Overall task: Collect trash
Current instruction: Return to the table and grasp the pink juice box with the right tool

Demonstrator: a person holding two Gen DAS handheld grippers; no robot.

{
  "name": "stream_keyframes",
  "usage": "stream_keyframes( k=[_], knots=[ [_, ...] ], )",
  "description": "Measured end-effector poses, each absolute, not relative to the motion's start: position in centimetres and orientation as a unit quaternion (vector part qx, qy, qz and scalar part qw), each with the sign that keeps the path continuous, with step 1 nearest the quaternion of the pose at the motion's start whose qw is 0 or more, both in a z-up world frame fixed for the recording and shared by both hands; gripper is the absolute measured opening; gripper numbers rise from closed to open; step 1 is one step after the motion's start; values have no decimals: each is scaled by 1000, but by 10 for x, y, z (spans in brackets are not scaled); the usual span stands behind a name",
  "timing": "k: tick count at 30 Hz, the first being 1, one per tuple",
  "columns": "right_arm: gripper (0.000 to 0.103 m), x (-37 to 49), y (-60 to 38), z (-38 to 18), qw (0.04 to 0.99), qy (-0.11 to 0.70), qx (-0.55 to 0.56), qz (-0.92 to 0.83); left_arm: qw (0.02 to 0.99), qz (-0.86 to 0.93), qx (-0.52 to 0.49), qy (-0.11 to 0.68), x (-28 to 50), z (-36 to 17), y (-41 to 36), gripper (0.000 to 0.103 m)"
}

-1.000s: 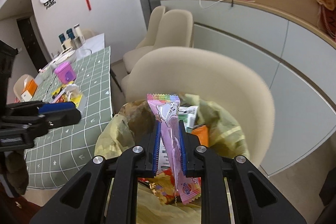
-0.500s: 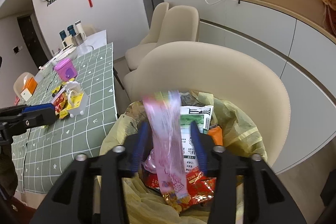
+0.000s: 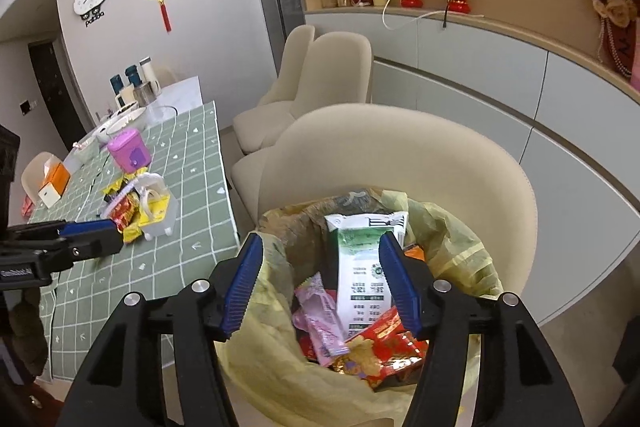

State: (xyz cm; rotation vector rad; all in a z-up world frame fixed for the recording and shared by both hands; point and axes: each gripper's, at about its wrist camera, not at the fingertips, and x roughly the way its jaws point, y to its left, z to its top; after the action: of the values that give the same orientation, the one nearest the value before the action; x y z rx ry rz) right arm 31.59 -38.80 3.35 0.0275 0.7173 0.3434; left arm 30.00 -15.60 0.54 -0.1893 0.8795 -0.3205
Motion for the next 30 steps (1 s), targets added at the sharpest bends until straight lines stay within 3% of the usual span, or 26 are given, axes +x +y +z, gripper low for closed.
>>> stream_keyframes(
  k=[8, 18, 30],
  knots=[
    [66, 290, -343, 53, 940, 289, 23, 181, 897, -115, -102, 415, 282, -7, -69, 49],
    [66, 287, -232, 44, 915, 344, -13, 212, 896, -17, -158, 414, 264, -34, 94, 53],
    [66, 284, -151, 14, 908, 382, -44, 166, 898, -49, -151, 410, 289, -59, 159, 55]
  ],
)
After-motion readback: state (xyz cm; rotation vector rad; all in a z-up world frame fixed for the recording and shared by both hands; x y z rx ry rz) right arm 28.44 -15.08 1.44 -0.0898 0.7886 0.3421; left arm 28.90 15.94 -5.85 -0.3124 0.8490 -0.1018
